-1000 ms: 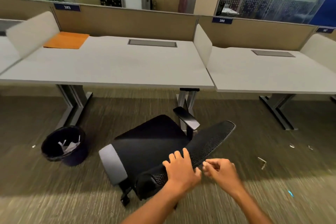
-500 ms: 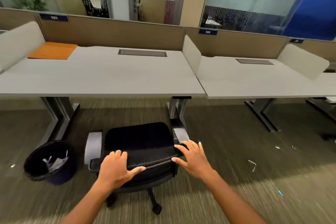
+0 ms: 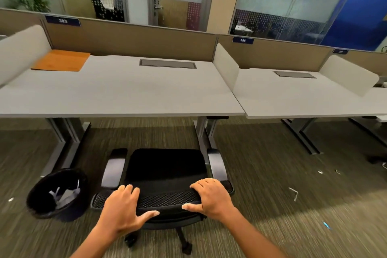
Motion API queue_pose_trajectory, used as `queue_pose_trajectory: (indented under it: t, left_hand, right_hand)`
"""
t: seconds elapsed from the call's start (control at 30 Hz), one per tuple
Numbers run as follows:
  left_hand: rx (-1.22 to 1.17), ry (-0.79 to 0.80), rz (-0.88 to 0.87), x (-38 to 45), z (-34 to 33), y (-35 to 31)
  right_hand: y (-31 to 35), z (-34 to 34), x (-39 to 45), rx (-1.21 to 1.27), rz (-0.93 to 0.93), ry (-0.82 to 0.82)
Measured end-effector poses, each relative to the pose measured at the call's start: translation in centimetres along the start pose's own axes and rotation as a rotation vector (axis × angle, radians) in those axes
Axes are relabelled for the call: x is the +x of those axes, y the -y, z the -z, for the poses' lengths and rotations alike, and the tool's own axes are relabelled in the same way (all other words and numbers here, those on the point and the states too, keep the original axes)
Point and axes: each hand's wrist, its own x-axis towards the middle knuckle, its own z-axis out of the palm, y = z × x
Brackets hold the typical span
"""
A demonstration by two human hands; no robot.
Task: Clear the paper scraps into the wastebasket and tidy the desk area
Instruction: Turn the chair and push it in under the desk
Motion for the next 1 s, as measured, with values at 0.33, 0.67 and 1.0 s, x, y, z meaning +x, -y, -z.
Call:
queue_pose_trajectory:
  t: [0.33, 0.67, 1.0]
  left_hand:
    - [0.061, -0.017, -0.052, 2.3, -0.2, 4.4]
    - [0.076, -0.009, 0.021, 5.7, 1.1, 8.0]
    - [0.073, 0.005, 0.019, 10.1, 0.8, 12.6]
  right_hand:
    - [2.0, -0.2, 3.9, -0.012, -0.055, -0.082]
    - [3.4, -0.1, 9.6, -0.037, -0.068, -0.160]
    - [4.3, 0.3, 16.6, -0.047, -0.061, -0.198]
